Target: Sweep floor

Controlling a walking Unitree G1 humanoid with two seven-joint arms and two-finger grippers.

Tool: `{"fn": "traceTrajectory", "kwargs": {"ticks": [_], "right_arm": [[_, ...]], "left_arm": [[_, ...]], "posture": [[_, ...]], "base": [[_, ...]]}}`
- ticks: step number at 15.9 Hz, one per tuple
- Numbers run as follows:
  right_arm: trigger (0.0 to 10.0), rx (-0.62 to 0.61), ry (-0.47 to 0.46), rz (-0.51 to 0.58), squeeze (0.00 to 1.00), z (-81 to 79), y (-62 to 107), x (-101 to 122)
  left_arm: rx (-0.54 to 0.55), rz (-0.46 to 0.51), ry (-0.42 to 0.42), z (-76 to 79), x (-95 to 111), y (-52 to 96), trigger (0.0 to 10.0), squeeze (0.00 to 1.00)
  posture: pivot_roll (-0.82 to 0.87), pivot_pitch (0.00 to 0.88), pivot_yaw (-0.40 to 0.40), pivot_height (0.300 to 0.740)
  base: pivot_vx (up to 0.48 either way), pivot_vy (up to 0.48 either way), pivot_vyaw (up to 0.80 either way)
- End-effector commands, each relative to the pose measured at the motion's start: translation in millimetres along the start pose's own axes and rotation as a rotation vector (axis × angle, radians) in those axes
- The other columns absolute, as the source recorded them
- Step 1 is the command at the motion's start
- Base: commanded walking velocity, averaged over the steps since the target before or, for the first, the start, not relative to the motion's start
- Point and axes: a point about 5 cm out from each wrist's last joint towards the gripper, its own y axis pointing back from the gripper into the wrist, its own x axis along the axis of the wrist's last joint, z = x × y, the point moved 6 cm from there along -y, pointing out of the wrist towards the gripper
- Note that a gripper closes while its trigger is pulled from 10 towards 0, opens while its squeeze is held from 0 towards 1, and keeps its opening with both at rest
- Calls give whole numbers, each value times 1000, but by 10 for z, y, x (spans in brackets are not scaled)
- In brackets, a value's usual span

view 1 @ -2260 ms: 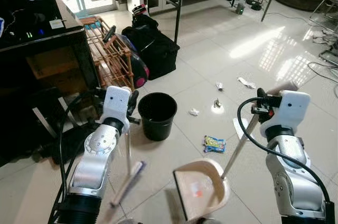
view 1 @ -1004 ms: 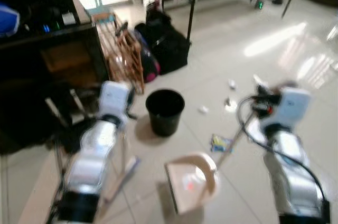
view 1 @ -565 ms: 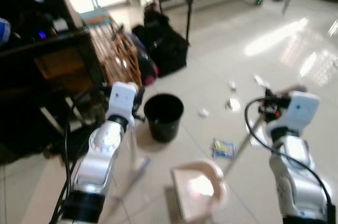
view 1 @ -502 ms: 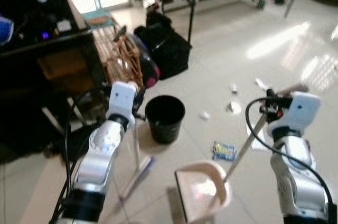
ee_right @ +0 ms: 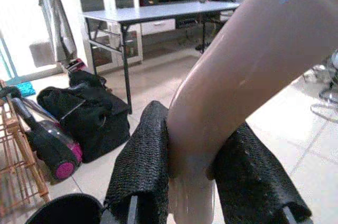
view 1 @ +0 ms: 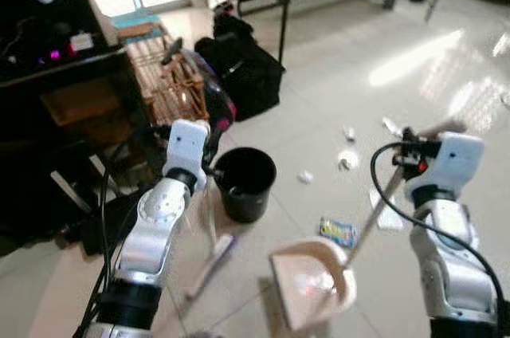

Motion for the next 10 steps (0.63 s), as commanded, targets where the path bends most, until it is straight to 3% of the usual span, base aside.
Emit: {"fn": "traceTrajectory", "kwargs": {"ticks": [1, 10], "right_arm": [[10000, 33, -30, 34, 0, -120, -32, 93], [10000, -23, -30, 54, 0, -45, -126, 105]], "left_arm": [[31, 24, -40, -114, 75, 0, 10000, 0], [31, 12, -41, -136, 41, 40, 10000, 0]], "posture": [[-29, 70, 1, 740], [-26, 95, 7, 740]], "base": [[322, 0, 0], [321, 0, 0]]}}
